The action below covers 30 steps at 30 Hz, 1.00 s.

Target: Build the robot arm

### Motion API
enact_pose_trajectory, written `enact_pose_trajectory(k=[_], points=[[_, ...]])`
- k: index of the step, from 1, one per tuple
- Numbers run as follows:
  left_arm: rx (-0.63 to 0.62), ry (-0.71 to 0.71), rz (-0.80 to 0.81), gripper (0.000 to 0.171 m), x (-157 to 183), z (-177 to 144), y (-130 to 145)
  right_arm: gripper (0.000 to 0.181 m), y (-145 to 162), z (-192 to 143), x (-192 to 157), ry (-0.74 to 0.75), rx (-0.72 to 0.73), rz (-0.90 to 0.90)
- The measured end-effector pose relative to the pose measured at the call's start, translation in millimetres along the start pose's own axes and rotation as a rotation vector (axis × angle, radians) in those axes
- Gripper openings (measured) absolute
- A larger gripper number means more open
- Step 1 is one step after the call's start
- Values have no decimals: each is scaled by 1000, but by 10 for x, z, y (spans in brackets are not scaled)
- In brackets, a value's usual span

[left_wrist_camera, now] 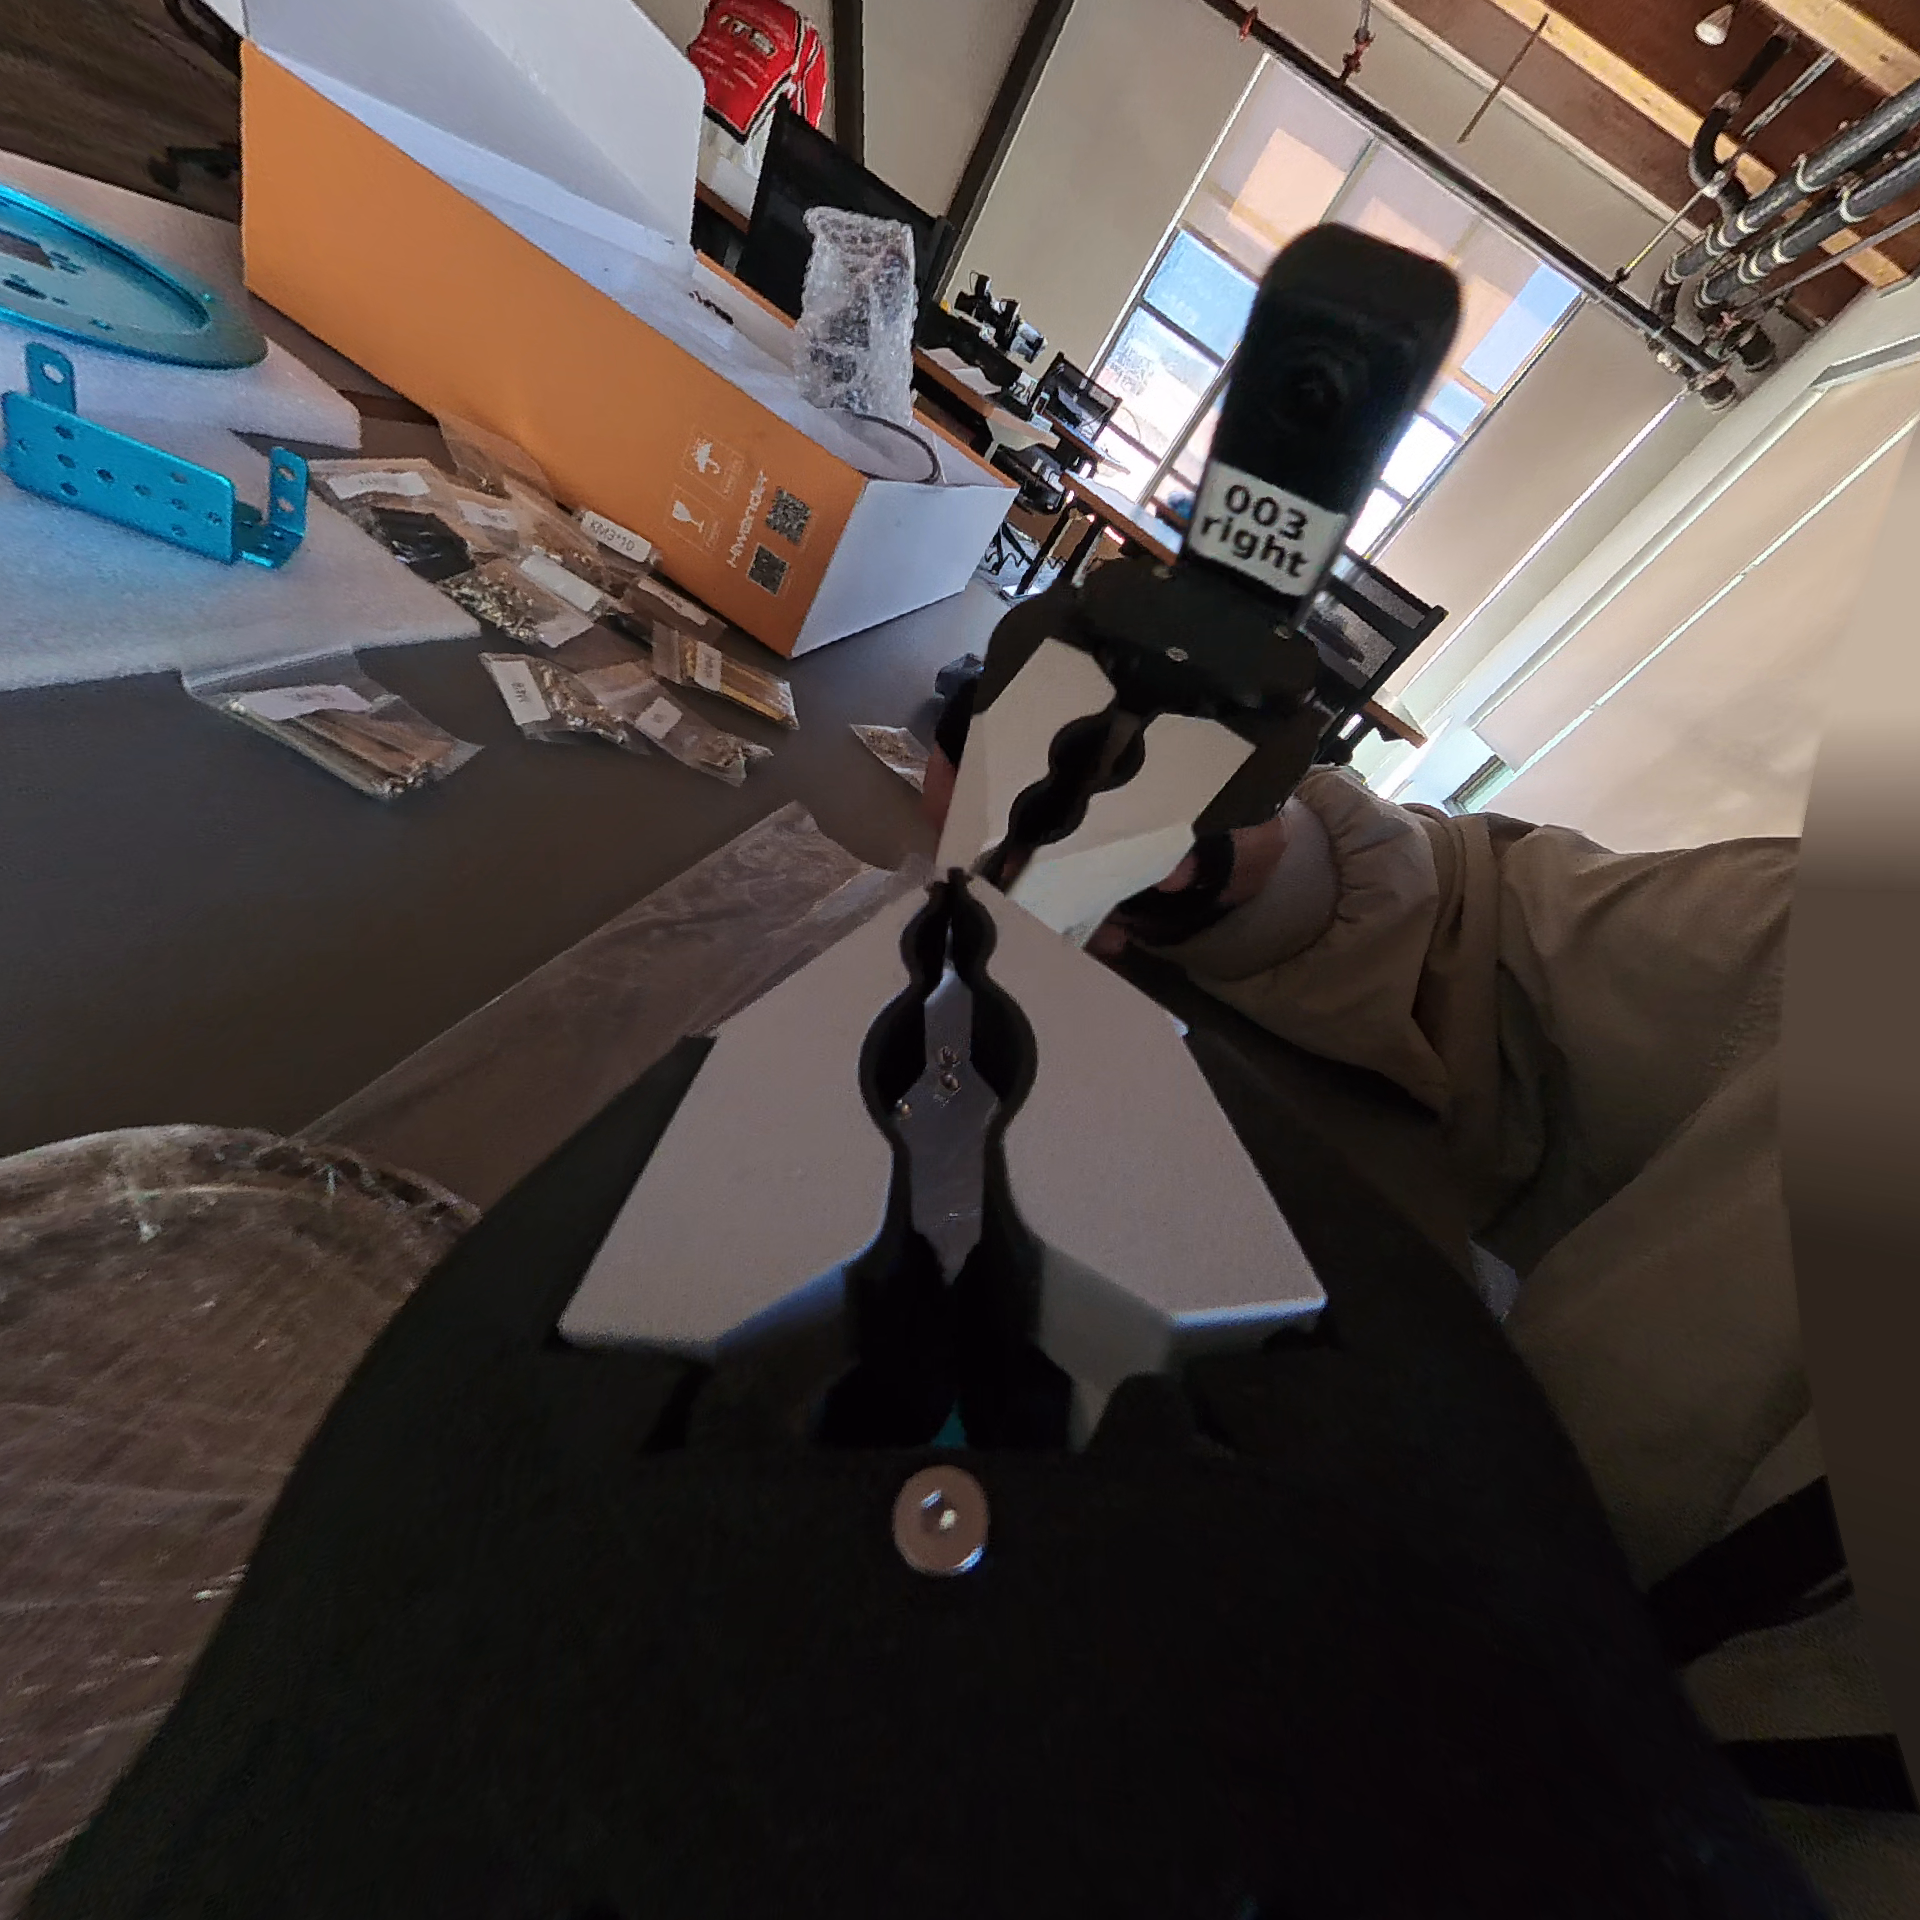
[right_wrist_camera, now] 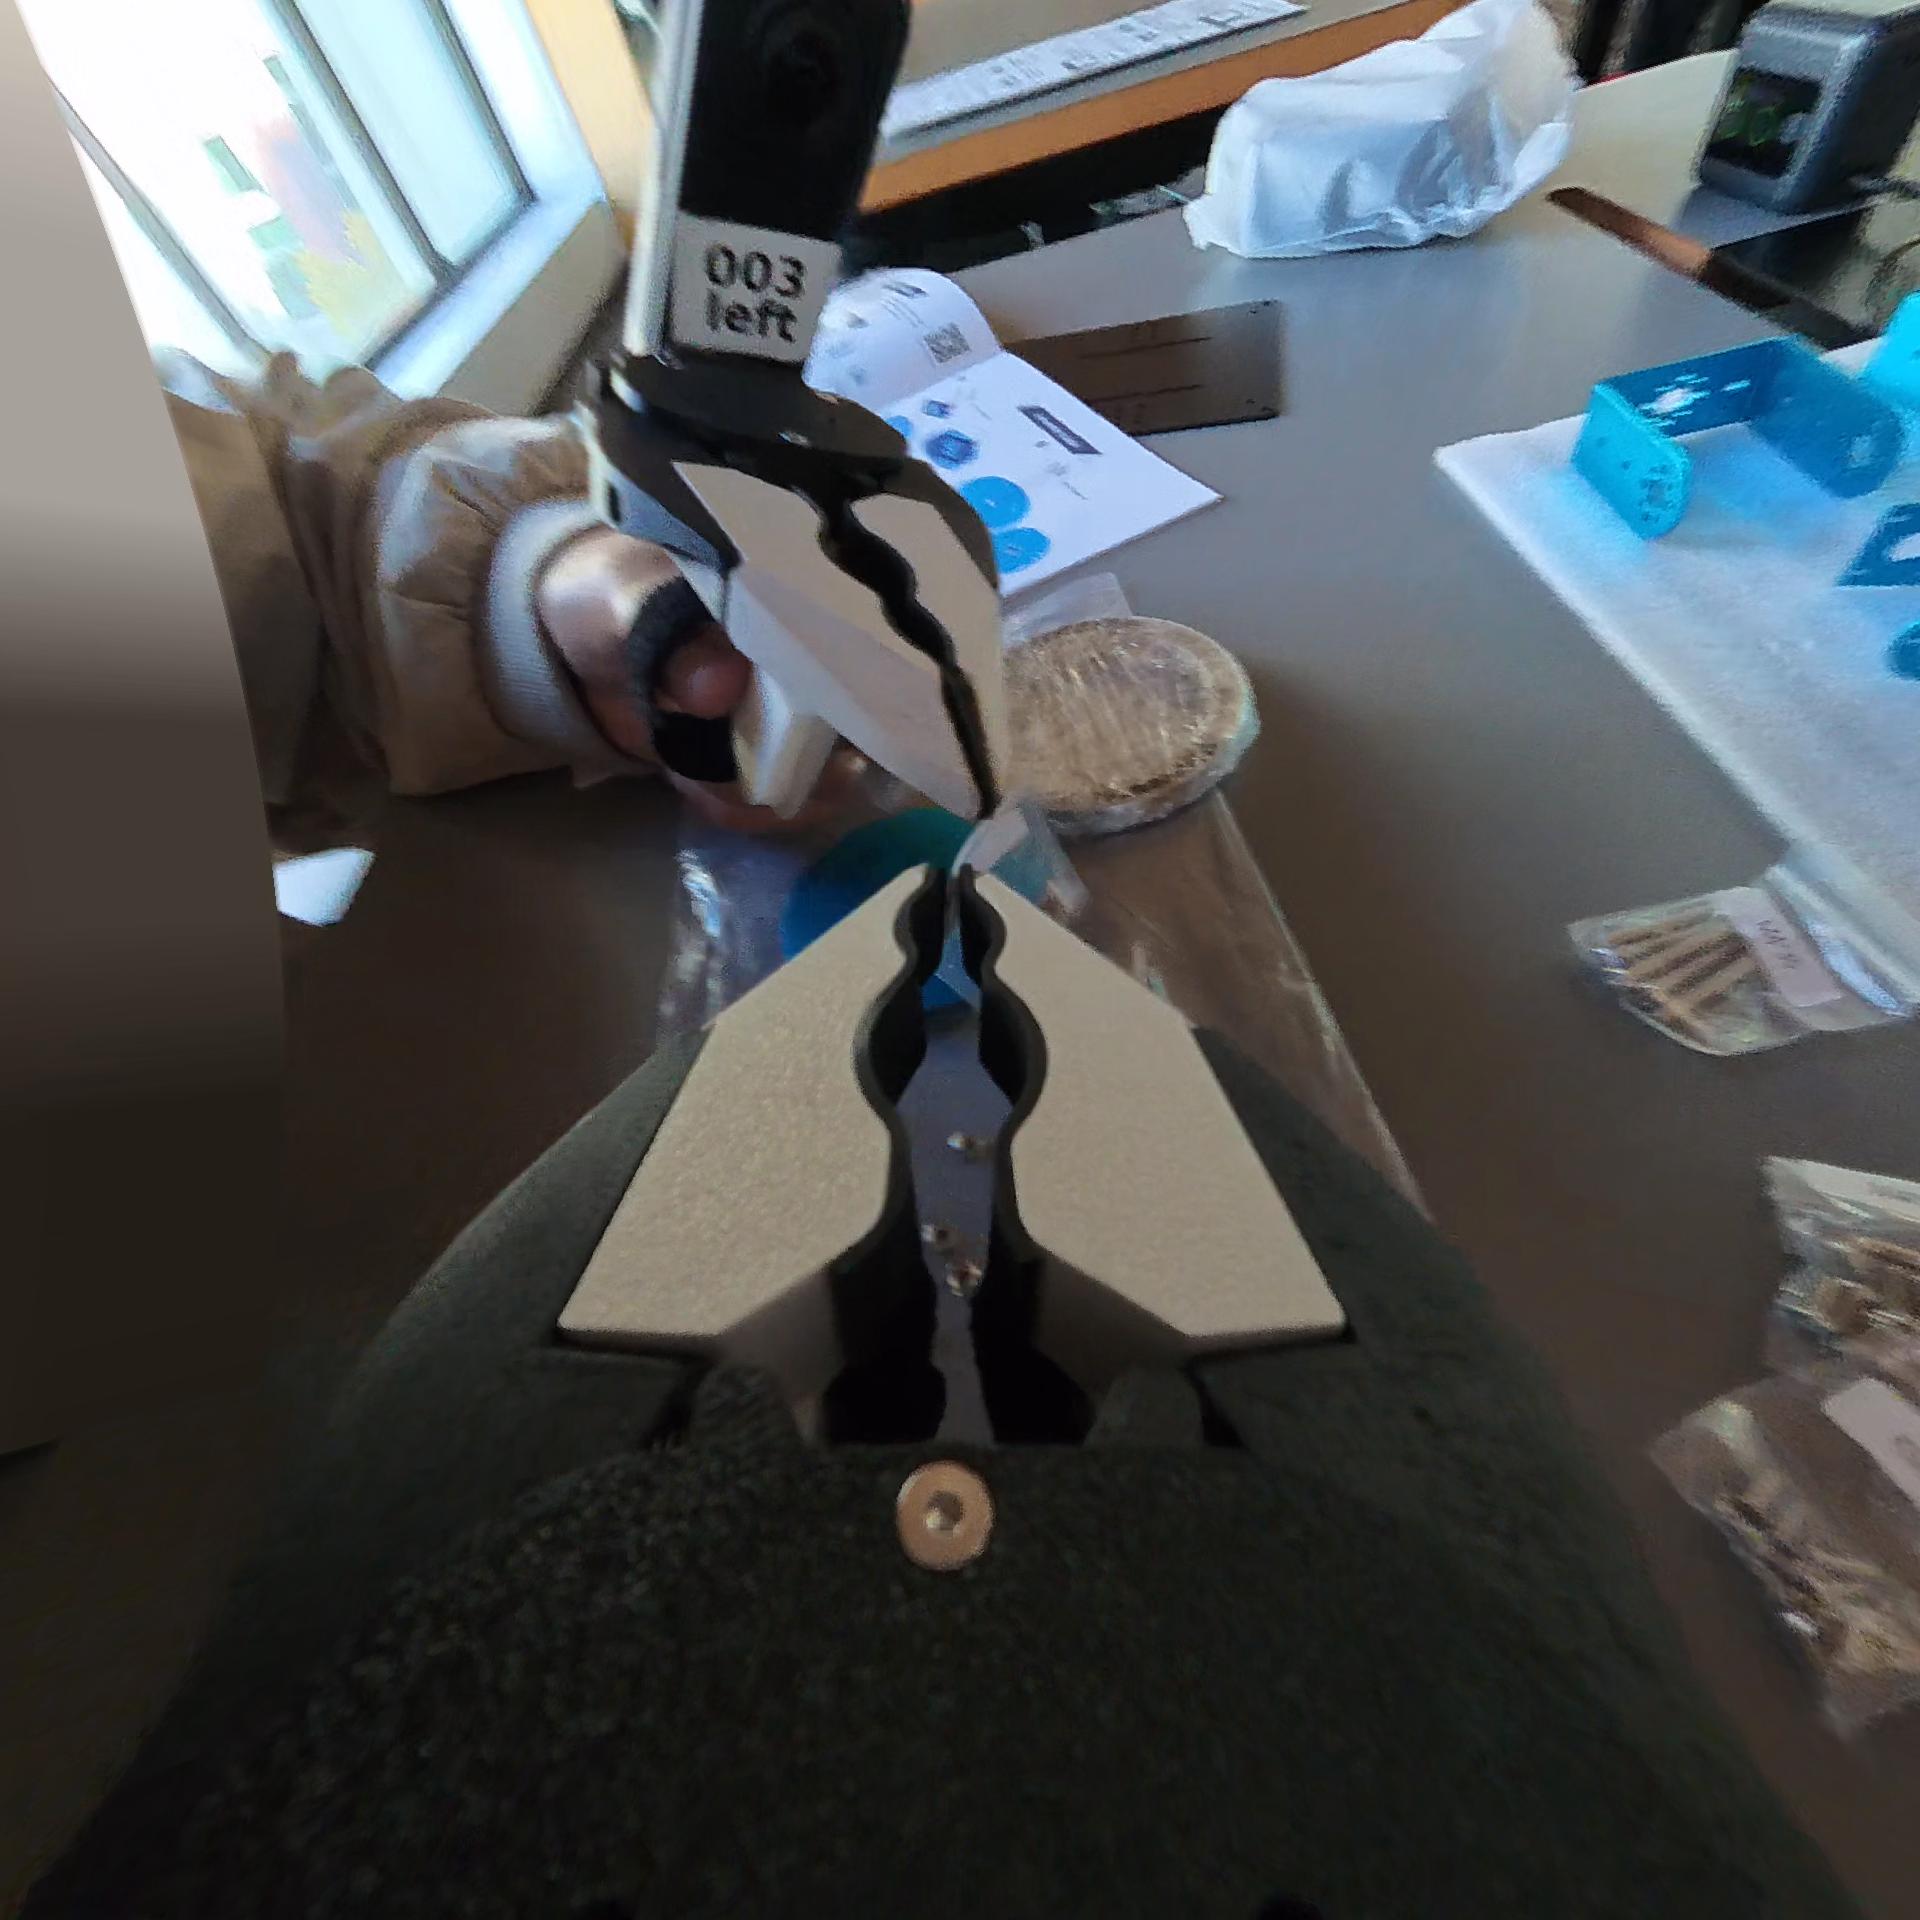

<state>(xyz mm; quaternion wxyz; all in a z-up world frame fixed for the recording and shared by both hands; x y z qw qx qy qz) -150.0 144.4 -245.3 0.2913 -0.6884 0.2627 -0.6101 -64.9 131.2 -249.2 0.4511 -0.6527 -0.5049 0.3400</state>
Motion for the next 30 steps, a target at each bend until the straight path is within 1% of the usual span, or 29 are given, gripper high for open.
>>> enact_pose_trajectory(k=[2,6,9,12,14,22,30], points=[[-18,-24,-25,1,-42,11,19,0,33,-10,57,116,-58,-114],[-27,-36,-124,20,-116,28,32,0,32,-5,70,326,-167,-318],[-18,-32,-148,21,-126,31,23,0,34,39,10,430,-213,-453],[-19,-35,-142,18,-125,35,26,0,21,67,-43,508,-238,-553],[-17,-42,-131,14,-124,36,29,0,17,77,-60,516,-242,-563],[-3,-11,-154,16,-114,26,6,0,15,58,-28,481,-224,-499],[-3,-15,-172,16,-134,22,2,0,14,71,-58,482,-228,-533]])
Point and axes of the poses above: each gripper's, where its closed fingertips meet, z out along the fingers, y out of its underside, x = y × z across the jaws, the point moved 5 cm from there along -z, back along the fingers, and after that the axes turned 13 degrees about -z, right-handed, at the moved point
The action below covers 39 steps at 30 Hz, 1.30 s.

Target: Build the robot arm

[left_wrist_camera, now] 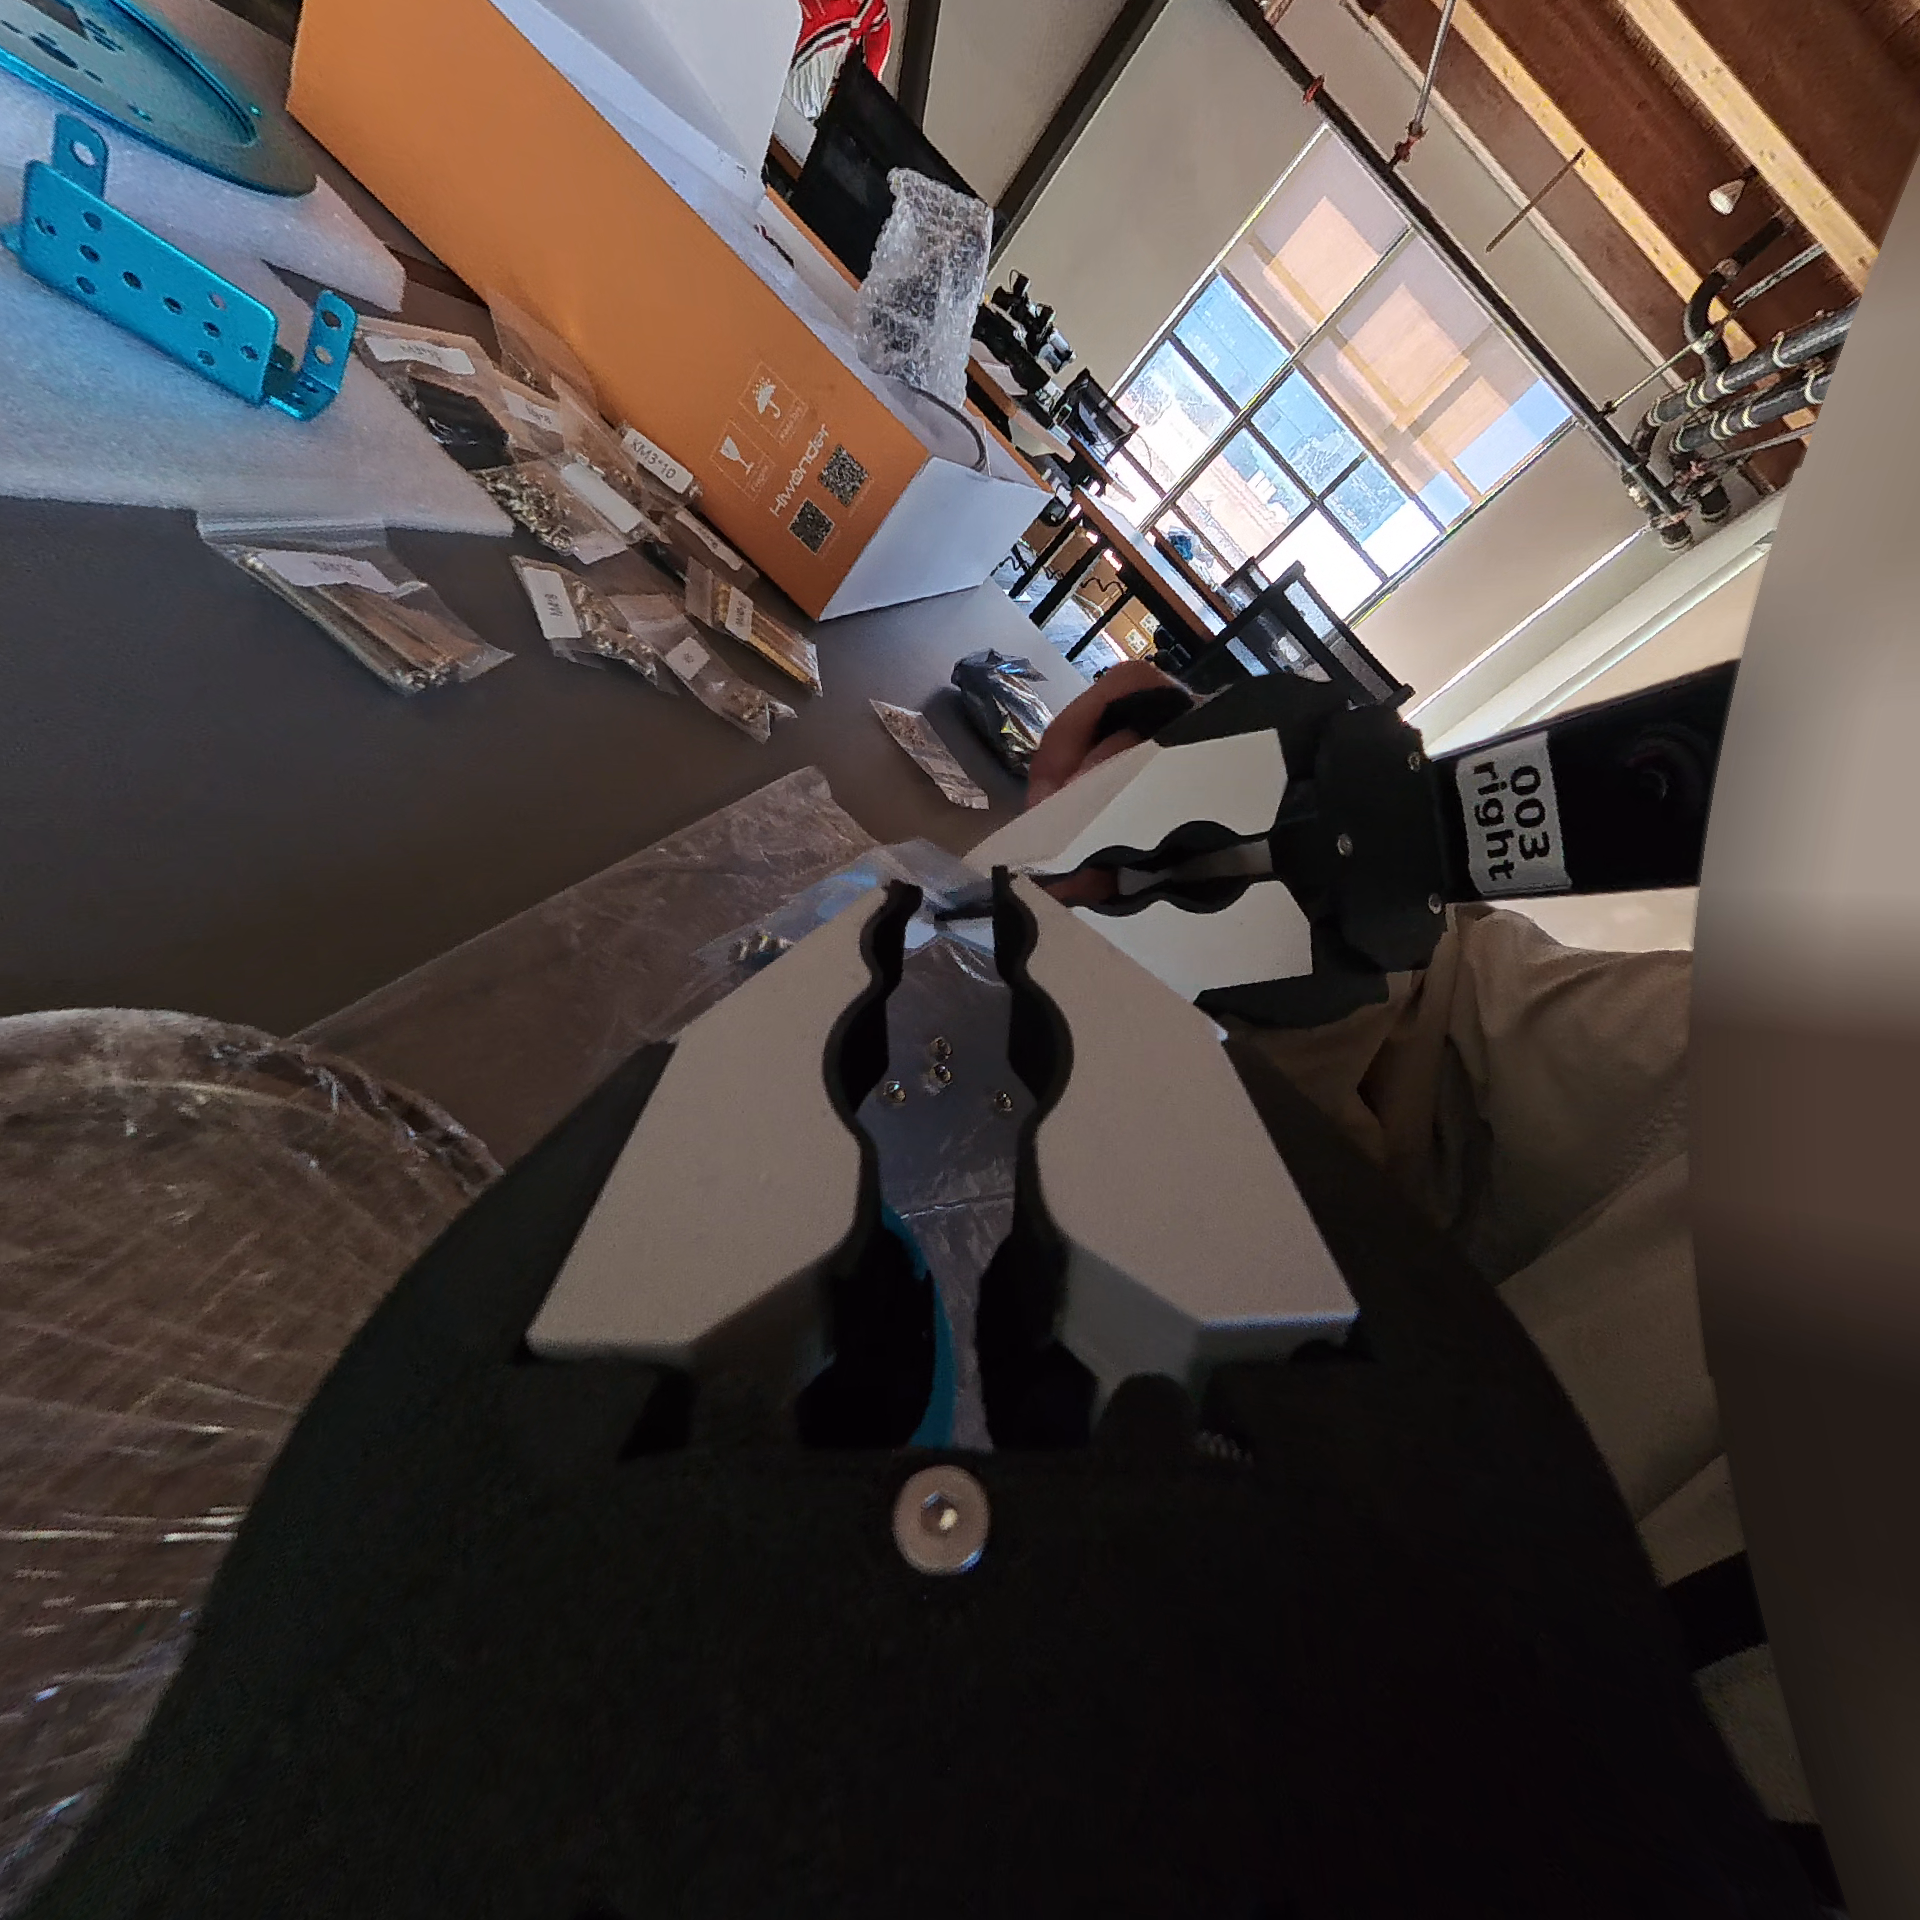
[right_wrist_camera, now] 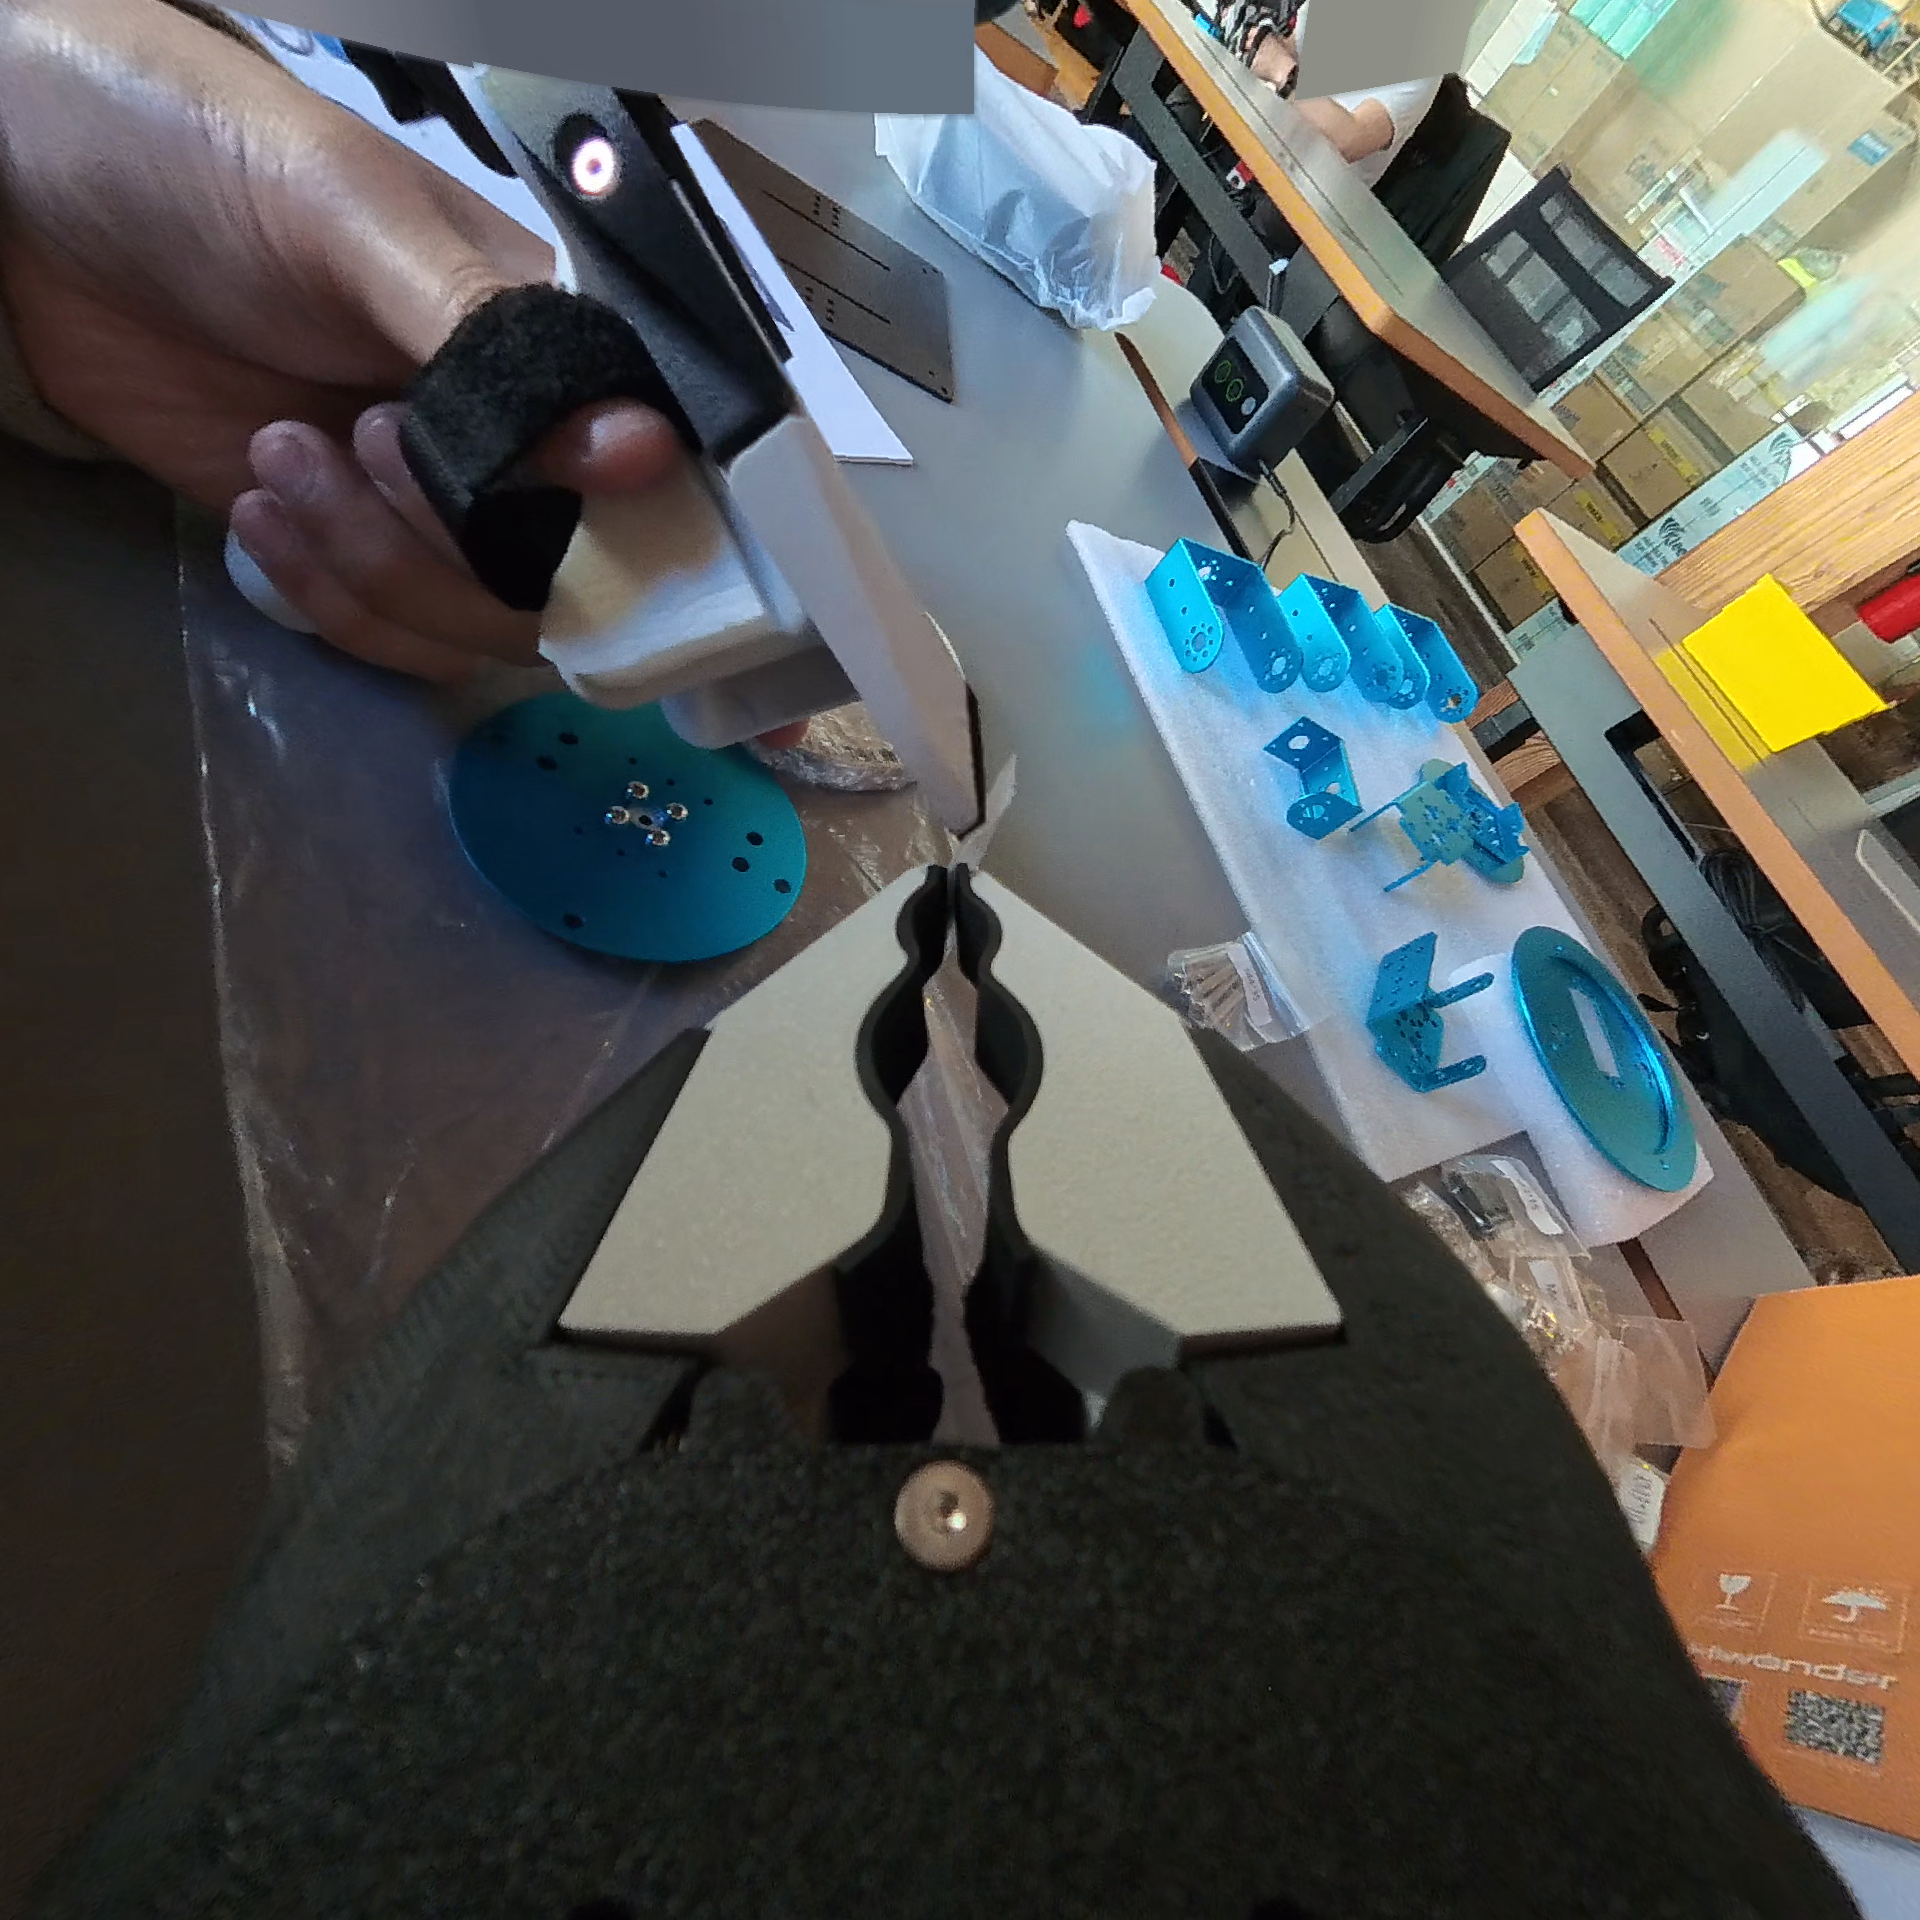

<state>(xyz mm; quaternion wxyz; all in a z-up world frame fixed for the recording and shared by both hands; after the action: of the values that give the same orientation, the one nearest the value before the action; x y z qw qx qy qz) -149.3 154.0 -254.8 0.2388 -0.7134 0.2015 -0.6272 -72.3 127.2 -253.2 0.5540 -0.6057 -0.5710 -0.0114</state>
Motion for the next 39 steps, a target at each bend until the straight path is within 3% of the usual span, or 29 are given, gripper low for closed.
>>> enact_pose_trajectory(k=[7,10,12,14,16,17,22,25,29,39], points=[[-24,2,-18,20,-8,13,16,0,-22,7,-87,102,-47,-234],[-9,-3,-1,2,1,-1,7,0,-37,6,-109,162,-70,-310],[-12,-23,20,0,-6,0,16,0,-22,16,-119,152,-74,-293],[-12,-40,39,0,-11,1,21,0,-8,24,-112,111,-61,-217],[-7,-44,54,0,-4,-5,21,15,-14,21,-126,11,-12,-101],[-4,-49,62,0,-4,-9,19,25,-23,9,-122,-56,20,-20],[-10,-10,67,0,37,-8,29,37,19,-40,110,-369,162,488],[-10,2,78,0,61,0,41,27,52,-31,124,-572,239,716],[-7,23,71,0,82,0,43,13,83,-22,118,-632,263,792],[-3,42,62,0,102,5,47,13,74,1,75,-673,277,879]])
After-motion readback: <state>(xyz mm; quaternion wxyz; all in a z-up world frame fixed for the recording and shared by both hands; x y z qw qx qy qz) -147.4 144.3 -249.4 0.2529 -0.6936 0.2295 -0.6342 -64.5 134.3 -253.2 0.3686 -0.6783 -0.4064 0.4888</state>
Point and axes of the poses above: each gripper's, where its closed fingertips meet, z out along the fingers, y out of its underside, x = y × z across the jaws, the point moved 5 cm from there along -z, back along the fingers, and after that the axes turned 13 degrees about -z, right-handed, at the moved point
